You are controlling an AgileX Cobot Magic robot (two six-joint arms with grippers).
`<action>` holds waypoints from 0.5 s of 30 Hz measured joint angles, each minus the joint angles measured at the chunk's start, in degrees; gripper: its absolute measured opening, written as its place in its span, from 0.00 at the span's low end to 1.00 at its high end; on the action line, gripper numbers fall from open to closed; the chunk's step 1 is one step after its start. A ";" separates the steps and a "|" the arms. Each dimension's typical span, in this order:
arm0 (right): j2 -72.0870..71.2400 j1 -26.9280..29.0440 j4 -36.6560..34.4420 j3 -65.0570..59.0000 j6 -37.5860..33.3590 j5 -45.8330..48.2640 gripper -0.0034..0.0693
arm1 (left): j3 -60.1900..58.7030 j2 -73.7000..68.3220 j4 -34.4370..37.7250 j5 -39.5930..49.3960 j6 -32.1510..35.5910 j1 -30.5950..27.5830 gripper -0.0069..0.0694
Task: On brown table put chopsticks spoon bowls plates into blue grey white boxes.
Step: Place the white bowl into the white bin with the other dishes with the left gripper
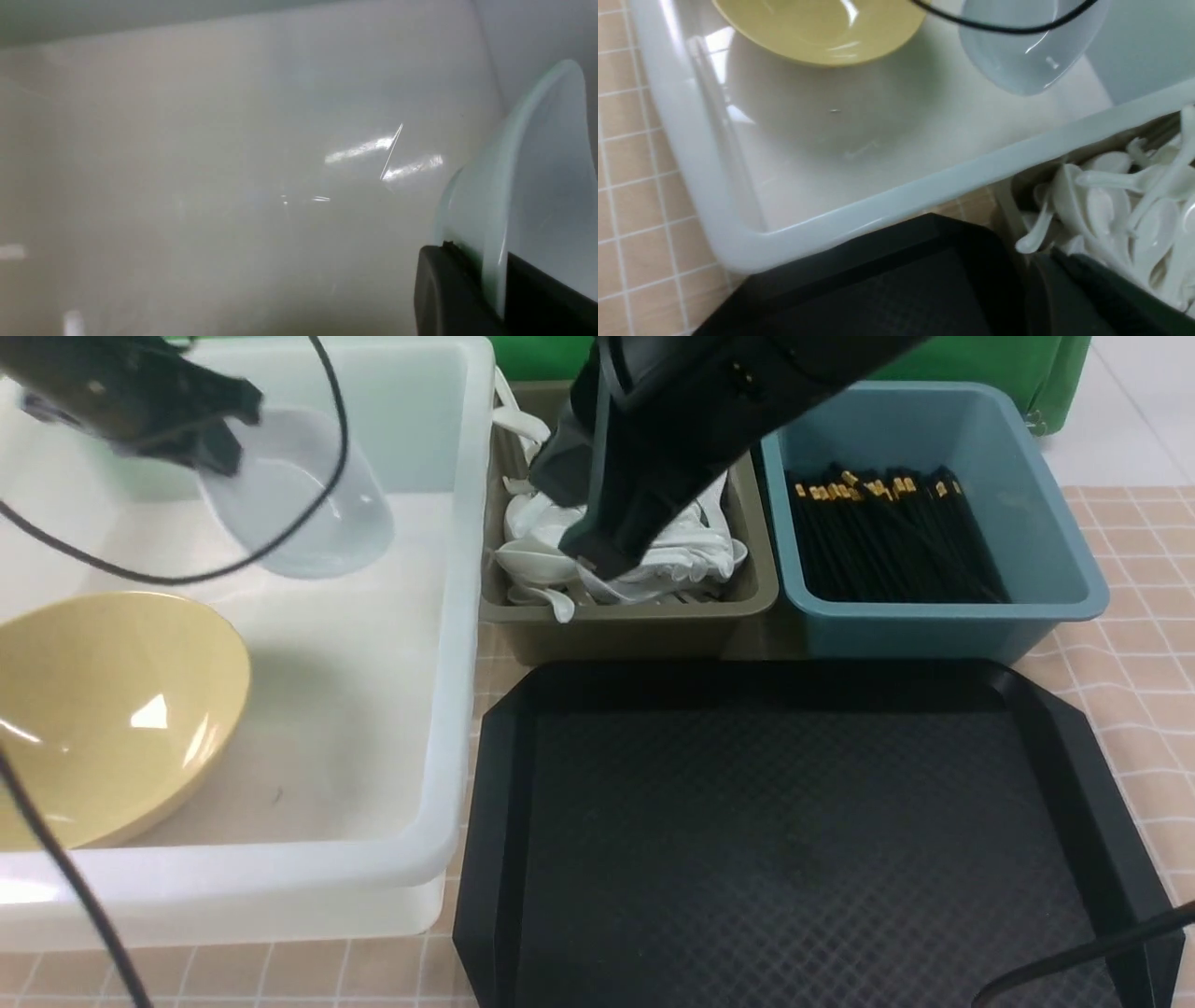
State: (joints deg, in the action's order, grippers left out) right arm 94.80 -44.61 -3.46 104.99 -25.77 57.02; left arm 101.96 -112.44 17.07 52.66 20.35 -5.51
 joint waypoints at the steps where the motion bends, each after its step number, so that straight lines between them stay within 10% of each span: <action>1: 0.09 0.00 0.41 0.00 0.00 -0.28 0.12 | 0.00 -0.36 0.00 0.00 0.14 0.09 0.10; 10: 2.16 0.00 7.13 0.00 0.00 -3.59 0.13 | -0.10 -10.09 1.41 -5.39 7.08 1.90 0.30; 15: 2.89 0.00 7.98 0.00 0.00 -3.61 0.14 | 1.33 -10.28 -3.00 -5.27 8.68 1.93 0.63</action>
State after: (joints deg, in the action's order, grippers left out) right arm 97.70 -44.61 4.52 104.99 -25.77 53.41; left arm 103.29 -122.73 14.07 47.38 29.03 -3.57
